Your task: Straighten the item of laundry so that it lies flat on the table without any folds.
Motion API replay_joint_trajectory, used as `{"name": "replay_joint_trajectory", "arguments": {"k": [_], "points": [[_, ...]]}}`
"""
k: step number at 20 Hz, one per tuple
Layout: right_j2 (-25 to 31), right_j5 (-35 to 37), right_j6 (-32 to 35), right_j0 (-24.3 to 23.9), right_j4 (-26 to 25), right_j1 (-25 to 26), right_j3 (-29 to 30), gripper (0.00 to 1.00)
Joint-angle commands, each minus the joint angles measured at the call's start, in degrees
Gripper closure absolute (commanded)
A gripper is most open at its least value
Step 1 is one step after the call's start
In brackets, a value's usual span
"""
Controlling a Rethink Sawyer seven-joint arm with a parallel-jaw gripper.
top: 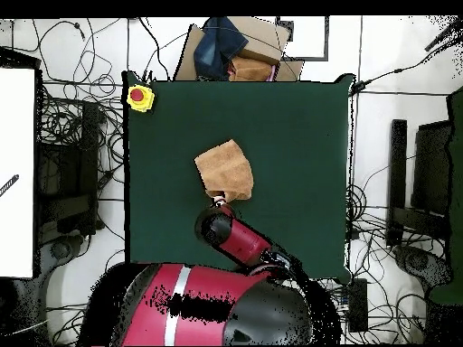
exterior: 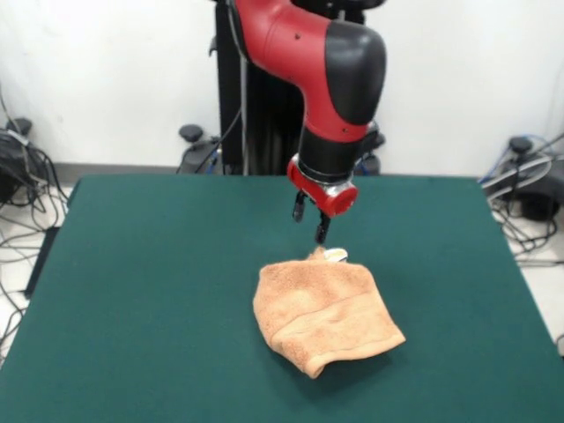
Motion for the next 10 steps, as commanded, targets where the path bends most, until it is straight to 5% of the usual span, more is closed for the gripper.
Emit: {"name": "replay_joint_trajectory", "arguments": {"k": [1, 10], "points": [[-0.73, 1.16, 8.85, 0.96, 2.15, -0.42, -4.83, 0.0], [-2.33, 9.91, 8.2, 2.62, 2.61, -7.44, -5.64, 0.0]]}}
